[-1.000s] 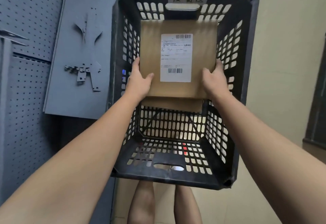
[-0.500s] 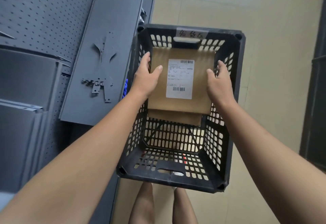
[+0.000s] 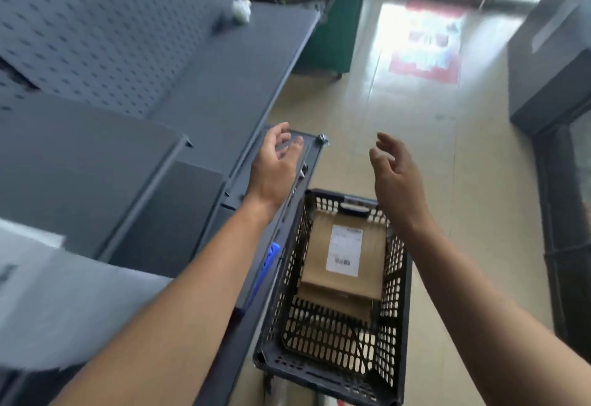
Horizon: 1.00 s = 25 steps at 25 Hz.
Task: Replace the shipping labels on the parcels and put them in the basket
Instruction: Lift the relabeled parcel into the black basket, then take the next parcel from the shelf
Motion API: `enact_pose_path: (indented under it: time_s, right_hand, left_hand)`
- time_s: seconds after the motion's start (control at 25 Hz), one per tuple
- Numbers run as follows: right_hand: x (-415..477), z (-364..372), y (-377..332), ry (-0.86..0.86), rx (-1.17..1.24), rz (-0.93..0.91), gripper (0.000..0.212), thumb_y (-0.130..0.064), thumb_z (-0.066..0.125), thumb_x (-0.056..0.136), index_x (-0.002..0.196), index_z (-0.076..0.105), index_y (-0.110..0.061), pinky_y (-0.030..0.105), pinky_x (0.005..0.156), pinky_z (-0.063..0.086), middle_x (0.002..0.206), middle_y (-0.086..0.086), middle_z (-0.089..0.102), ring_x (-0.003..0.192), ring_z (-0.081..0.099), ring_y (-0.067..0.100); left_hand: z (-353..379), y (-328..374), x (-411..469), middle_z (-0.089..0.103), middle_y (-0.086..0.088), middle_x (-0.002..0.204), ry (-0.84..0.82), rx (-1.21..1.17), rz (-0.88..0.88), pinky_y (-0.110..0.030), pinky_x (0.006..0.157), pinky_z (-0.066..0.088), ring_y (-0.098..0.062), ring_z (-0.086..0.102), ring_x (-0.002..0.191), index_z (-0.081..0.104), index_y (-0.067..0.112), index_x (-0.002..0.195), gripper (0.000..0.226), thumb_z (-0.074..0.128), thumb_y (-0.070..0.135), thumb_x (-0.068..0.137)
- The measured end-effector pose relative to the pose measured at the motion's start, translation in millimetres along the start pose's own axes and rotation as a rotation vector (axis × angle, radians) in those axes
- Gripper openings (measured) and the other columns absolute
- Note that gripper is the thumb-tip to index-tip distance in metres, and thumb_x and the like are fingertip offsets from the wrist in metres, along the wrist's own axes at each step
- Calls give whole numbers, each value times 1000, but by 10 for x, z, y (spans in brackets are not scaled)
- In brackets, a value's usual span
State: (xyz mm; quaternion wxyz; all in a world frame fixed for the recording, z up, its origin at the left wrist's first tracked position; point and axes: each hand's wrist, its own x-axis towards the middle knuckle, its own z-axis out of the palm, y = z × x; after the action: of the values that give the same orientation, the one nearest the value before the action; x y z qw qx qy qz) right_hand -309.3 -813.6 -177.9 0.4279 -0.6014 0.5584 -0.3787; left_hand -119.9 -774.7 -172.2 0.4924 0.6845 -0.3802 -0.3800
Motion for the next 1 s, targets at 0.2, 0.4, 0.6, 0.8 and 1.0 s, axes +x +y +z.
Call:
enact_pose_path:
  time_s: [0.2, 0.4, 0.6, 0.8, 1.0]
  right_hand:
    - [-267, 47, -1261, -69, 60, -167, 39, -28, 47, 103, 141, 49, -20, -1, 74, 39, 133, -1, 57, 114, 55, 6]
    - [-573, 306, -2272, -164, 137, -328, 35, -29, 49, 102, 136, 54, -23, 9, 84, 43, 126, -7, 60, 106, 55, -8]
    - [-928, 814, -3022, -321, 186, -441, 36, -34, 49, 102, 136, 54, -26, 20, 88, 43, 124, -8, 60, 107, 56, -2]
    - [-1653, 1524, -3689, -525, 260, -546, 37, -41, 51, 97, 132, 57, -31, 22, 91, 43, 122, -11, 61, 111, 58, 1]
    - [-2674, 2104, -4234, -723, 283, -659, 35, -39, 48, 101, 134, 55, -31, 25, 95, 42, 126, -12, 59, 114, 56, 3]
  left_hand:
    - [-739, 994, -451, 61, 5, 130, 144, -69, 133, -32, 96, 49, -3, 60, 108, 52, 22, 141, 40, 56, 34, 103]
    - [-1588, 1660, -970, 59, 5, 134, 282, -78, 231, -32, 98, 48, -5, 59, 114, 52, 25, 140, 42, 56, 41, 101]
    - [-2509, 1947, -1587, 58, 6, 132, 527, -36, 274, -41, 105, 49, 0, 58, 111, 52, 23, 141, 44, 56, 42, 102]
    - [-3451, 1914, -2516, 58, 10, 135, 757, -27, 264, -45, 106, 49, -9, 58, 121, 53, 32, 136, 48, 52, 55, 95]
    - [-4308, 1735, -3611, 56, 10, 138, 1012, -23, 227, -49, 108, 47, -12, 55, 126, 52, 35, 135, 38, 52, 50, 101]
